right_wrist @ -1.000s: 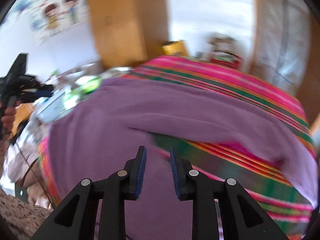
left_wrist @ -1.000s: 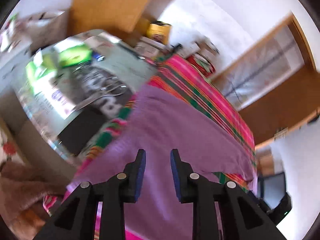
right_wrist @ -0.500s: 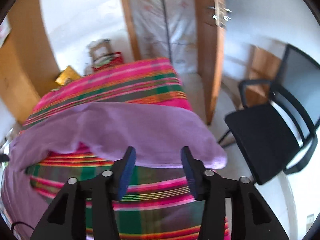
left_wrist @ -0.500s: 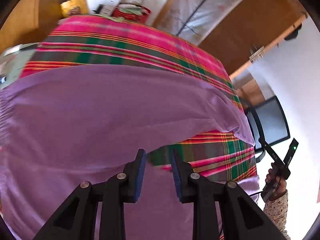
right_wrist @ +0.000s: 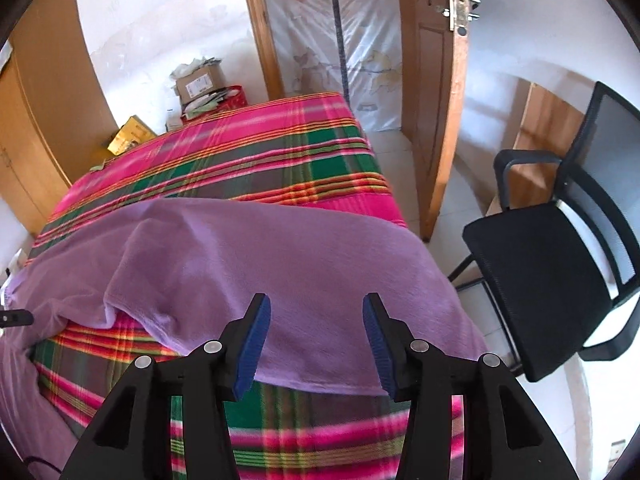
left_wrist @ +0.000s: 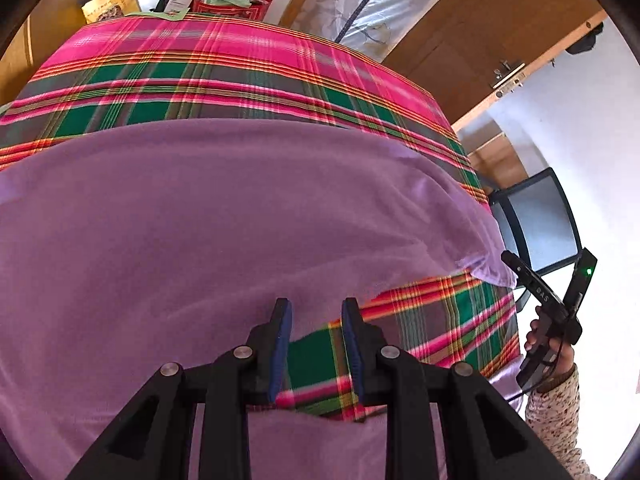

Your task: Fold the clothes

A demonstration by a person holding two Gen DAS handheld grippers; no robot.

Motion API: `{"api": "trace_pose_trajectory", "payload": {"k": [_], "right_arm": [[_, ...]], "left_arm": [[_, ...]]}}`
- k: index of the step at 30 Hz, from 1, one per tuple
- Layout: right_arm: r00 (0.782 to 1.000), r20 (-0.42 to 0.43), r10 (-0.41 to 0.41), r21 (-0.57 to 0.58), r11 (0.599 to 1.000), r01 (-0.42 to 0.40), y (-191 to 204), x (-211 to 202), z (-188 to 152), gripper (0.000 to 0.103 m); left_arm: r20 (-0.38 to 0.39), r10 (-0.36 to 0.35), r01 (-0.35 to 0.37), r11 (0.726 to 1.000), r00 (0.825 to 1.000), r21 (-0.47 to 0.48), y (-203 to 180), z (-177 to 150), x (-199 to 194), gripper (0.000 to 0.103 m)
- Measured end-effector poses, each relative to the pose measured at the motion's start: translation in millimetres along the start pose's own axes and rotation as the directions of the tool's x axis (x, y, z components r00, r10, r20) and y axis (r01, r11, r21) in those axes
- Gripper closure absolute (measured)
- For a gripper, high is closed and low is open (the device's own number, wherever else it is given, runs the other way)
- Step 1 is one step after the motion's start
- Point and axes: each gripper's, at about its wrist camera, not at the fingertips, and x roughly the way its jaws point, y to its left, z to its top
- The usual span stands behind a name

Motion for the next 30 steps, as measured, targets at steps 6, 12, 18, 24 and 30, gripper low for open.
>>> {"api": "trace_pose_trajectory", "payload": {"k": [6, 12, 18, 24, 30], "right_arm": [[0.998, 0.005, 0.063, -0.079, 0.995, -0.062, 28.3, -1.4, -1.6, 0.053], [0.998, -0.02, 0.065, -0.214, 0.974, -0.068, 54.8, 3.3, -12.7, 0.053], [1.0, -0.004, 0.018, -0.154, 0.988, -0.019, 44.3, 14.3, 1.5, 0.053], [1.0, 0.002, -0.028, -0.154, 0.988, 0.028, 38.1, 30.7, 19.8, 0.053], [0.999, 0.003, -0.044, -0.151, 0.988, 0.044, 35.0, 47.9, 35.4, 0.053]], "left_arm": [[0.025, 0.043, -0.045, 0.996, 0.999, 0.074, -13.7, -1.9, 6.1, 0.077], [0.06, 0.135, -0.144, 0.968, 0.989, 0.206, -42.6, -11.1, 18.5, 0.077], [0.05, 0.148, -0.155, 0.965, 0.988, 0.213, -51.2, -4.8, 35.6, 0.077], [0.052, 0.154, -0.162, 0.963, 0.987, 0.215, -56.0, 1.5, 43.9, 0.077], [0.048, 0.145, -0.152, 0.968, 0.988, 0.201, -54.6, 5.7, 48.7, 0.077]]}}
